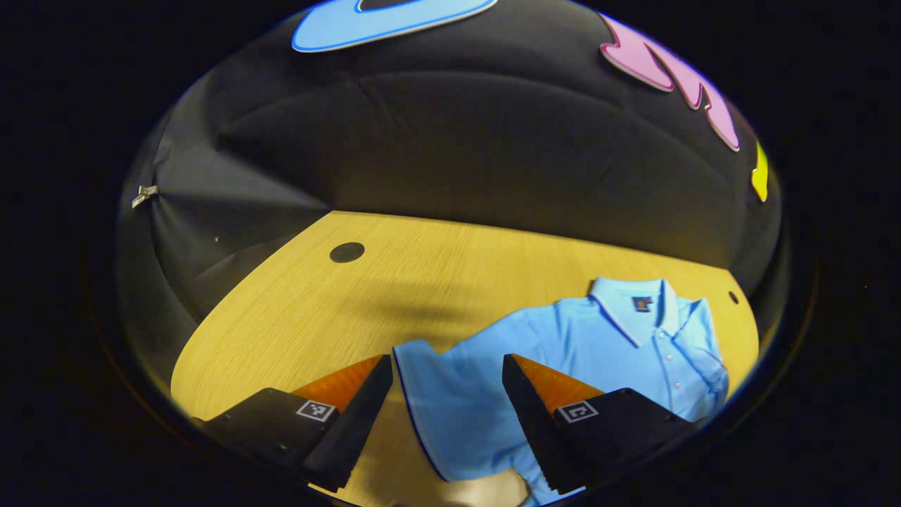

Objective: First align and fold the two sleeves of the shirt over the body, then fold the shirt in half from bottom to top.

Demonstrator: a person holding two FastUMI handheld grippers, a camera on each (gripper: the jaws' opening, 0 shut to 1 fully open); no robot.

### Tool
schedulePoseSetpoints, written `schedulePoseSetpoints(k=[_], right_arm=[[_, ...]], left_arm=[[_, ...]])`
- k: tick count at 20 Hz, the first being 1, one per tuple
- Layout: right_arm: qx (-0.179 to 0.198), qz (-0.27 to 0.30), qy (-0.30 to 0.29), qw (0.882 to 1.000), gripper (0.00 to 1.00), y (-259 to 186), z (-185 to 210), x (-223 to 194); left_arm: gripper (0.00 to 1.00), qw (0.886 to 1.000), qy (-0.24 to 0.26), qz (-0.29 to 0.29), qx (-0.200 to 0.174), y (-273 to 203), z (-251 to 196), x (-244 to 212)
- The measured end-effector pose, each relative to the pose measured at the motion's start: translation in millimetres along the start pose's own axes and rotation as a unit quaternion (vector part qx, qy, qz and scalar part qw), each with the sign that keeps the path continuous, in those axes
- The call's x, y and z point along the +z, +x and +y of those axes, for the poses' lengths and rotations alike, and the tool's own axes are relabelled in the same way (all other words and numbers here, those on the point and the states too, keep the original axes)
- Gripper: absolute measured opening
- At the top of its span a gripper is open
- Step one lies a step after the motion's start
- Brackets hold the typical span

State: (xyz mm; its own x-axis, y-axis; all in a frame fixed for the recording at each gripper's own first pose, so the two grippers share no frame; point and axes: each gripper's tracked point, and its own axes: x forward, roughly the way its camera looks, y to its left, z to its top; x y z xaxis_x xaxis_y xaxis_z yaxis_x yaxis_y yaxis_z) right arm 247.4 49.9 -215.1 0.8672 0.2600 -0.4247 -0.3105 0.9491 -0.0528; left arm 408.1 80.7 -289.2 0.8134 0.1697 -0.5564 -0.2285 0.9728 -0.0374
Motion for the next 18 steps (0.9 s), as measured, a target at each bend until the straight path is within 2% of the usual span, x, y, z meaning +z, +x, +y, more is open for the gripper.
schedulePoseSetpoints(k=[3, 7, 8, 13, 14, 18], right_arm=[[-0.019, 0.003, 0.015, 1.000, 0.98, -4, -15, -6], [-0.034, 0.029, 0.038, 0.998, 0.98, -5, -34, -29], [-0.040, 0.035, 0.041, 0.998, 0.98, -5, -39, -35], [-0.041, 0.049, 0.068, 0.996, 0.98, -10, -47, -51], [-0.037, 0.049, 0.067, 0.996, 0.98, -10, -45, -50], [-0.028, 0.039, 0.055, 0.997, 0.98, -14, -41, -48]], left_arm=[[0.98, 1.000, 0.001, 0.028, 0.008, 16, 0, -13], [0.99, 1.000, 0.003, 0.024, 0.000, 19, -4, -13], [0.95, 1.000, 0.007, 0.022, -0.007, 19, -7, -12], [0.12, 1.000, 0.012, 0.011, -0.013, 19, -24, -6], [0.06, 1.000, 0.015, 0.012, -0.007, 20, -24, -6], [0.06, 0.998, 0.061, 0.003, 0.022, 4, -38, 6]])
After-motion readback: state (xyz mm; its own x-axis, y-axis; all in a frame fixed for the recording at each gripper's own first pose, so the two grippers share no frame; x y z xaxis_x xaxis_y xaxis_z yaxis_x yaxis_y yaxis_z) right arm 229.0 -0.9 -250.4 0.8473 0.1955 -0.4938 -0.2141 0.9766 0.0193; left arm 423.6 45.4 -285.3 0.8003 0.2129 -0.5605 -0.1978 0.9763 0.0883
